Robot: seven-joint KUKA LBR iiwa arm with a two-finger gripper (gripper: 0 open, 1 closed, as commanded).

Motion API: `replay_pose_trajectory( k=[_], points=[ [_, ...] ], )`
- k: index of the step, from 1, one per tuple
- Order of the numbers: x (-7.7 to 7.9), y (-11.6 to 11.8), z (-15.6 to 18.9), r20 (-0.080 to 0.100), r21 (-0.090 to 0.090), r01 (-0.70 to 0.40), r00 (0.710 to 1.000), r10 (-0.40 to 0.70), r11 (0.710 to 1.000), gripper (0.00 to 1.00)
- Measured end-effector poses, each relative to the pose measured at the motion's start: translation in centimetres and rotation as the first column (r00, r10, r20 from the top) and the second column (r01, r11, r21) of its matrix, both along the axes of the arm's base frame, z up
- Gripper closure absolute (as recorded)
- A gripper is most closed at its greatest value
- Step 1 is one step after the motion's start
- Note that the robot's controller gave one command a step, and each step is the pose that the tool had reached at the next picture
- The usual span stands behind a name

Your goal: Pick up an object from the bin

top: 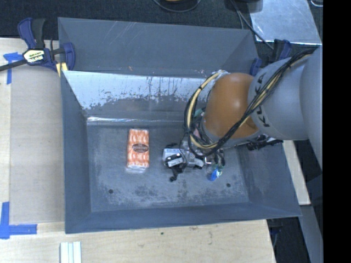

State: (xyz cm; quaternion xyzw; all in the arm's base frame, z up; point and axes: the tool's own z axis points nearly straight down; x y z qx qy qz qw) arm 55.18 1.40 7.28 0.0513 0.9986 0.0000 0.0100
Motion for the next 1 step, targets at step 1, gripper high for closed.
replay_pose_trajectory(
  k=[1],
  points=[
    [-0.69,-1.1,9.15,-0.002,0.0,-0.03,1.0,0.03,1.0,1.0]
  ],
)
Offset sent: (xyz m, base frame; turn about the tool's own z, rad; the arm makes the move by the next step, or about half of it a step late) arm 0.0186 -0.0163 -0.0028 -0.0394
